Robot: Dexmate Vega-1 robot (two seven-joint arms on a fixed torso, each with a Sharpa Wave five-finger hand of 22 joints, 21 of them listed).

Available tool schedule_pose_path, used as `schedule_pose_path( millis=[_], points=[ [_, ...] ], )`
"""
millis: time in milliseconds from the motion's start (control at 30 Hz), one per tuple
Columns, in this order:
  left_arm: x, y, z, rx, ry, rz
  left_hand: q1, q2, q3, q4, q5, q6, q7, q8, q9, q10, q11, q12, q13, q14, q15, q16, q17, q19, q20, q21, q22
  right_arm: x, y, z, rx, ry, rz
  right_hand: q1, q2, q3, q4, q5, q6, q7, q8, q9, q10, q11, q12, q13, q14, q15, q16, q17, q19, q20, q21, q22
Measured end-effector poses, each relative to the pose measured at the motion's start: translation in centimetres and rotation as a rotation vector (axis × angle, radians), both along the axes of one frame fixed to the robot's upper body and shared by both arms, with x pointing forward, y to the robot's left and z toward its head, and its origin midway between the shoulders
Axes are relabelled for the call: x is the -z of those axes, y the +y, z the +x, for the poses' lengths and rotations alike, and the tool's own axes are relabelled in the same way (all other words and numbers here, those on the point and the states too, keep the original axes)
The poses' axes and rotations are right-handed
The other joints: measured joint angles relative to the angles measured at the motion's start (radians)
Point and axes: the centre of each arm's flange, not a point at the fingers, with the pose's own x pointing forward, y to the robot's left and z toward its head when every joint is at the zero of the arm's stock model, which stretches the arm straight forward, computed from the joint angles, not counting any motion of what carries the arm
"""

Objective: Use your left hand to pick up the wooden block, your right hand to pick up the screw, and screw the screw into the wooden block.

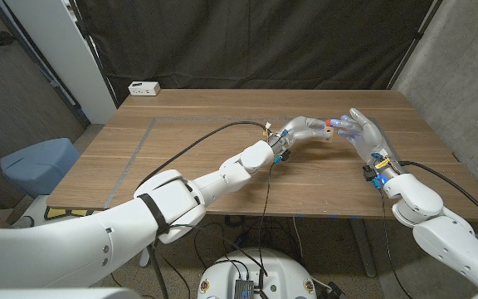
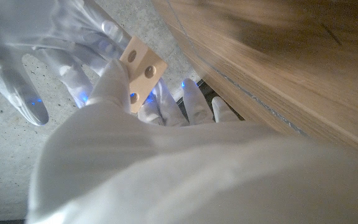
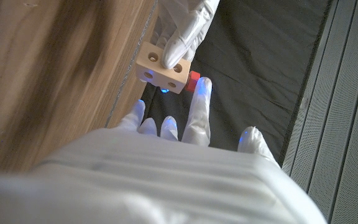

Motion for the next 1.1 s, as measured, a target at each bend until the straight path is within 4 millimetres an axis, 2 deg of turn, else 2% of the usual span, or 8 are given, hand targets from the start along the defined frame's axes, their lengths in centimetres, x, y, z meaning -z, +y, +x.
schedule_pose_path(
  millis=[267,400,533,733,933,1100],
  points=[
    [0.13,0.01,-0.07,-0.001,-0.002,0.001,0.0,0.0,0.0,0.0,0.0,-0.004,0.003,0.0,0.0,0.0,0.0,0.0,-0.002,0.0,0.0,0.0,0.0,0.0,0.0,0.0,0.0,0.25,0.0,-0.12,-0.002,-0.004,0.01,0.005,0.006,0.0,0.0,0.0,0.0,0.0,0.0,0.0,0.004,0.004,0.0,0.0,0.004,-0.004,0.0,0.0,0.009,-0.002,0.0,0.0],
    [0.16,-0.04,-0.21,0.003,-0.005,0.001,0.0,0.0,0.004,-0.004,0.0,-0.004,0.003,0.0,-0.001,-0.001,0.001,0.0,-0.002,0.0,0.0,0.0,0.0,0.0,0.0,0.0,0.0,0.3,-0.17,-0.22,0.011,-0.008,0.016,0.006,0.005,0.0,0.0,0.0,-0.03,-0.007,-0.019,0.0,0.003,0.004,0.0,0.0,0.009,0.002,0.0,0.0,0.009,-0.002,0.0,0.0],
    [0.24,-0.03,-0.24,0.001,-0.005,0.003,0.0,0.0,0.004,-0.004,0.0,-0.005,0.005,0.0,-0.001,-0.002,0.002,0.0,-0.003,0.0,0.0,0.0,0.0,0.0,0.0,0.0,0.0,0.24,-0.25,-0.38,0.02,-0.011,0.017,0.005,0.005,0.0,0.0,0.0,-0.06,-0.016,-0.032,0.0,-0.006,0.024,-0.004,0.002,0.009,0.002,0.0,0.0,0.009,-0.002,0.0,0.0],
    [0.29,-0.03,-0.28,0.001,-0.005,0.005,0.0,0.0,0.004,-0.004,-0.001,-0.006,0.005,0.0,0.0,-0.002,0.002,-0.001,-0.002,0.0,0.0,0.0,0.0,0.0,0.0,0.0,0.0,0.22,-0.35,-0.5,0.035,-0.013,0.018,0.005,0.005,0.0,0.0,0.0,-0.09,-0.025,-0.046,0.0,-0.01,0.02,-0.008,0.002,0.009,0.002,0.0,0.0,0.009,-0.002,0.0,0.0],
    [0.28,-0.06,-0.29,0.001,-0.006,0.006,0.0,0.0,0.004,-0.004,-0.003,-0.007,0.006,0.0,0.001,-0.005,0.002,-0.001,0.003,0.0,0.0,0.0,0.0,0.0,0.0,0.0,0.0,0.2,-0.36,-0.5,0.043,-0.013,0.02,0.005,0.005,0.0,0.0,0.0,-0.1,-0.034,-0.046,0.0,-0.021,0.02,-0.012,0.002,0.009,0.002,0.0,0.0,0.009,-0.002,0.0,0.0],
    [0.3,-0.07,-0.28,0.0,-0.005,0.007,0.005,0.005,0.004,-0.004,-0.003,-0.01,0.008,0.0,0.001,-0.006,0.002,-0.003,0.001,0.0,0.0,0.0,0.0,-0.006,0.005,0.0,0.0,0.02,-0.37,-0.4,0.049,-0.011,0.02,0.001,0.001,0.0,0.0,0.0,-0.126,-0.025,-0.054,0.0,-0.028,0.013,-0.016,0.002,0.005,0.006,-0.005,0.0,0.009,-0.002,0.0,0.0]
  ],
)
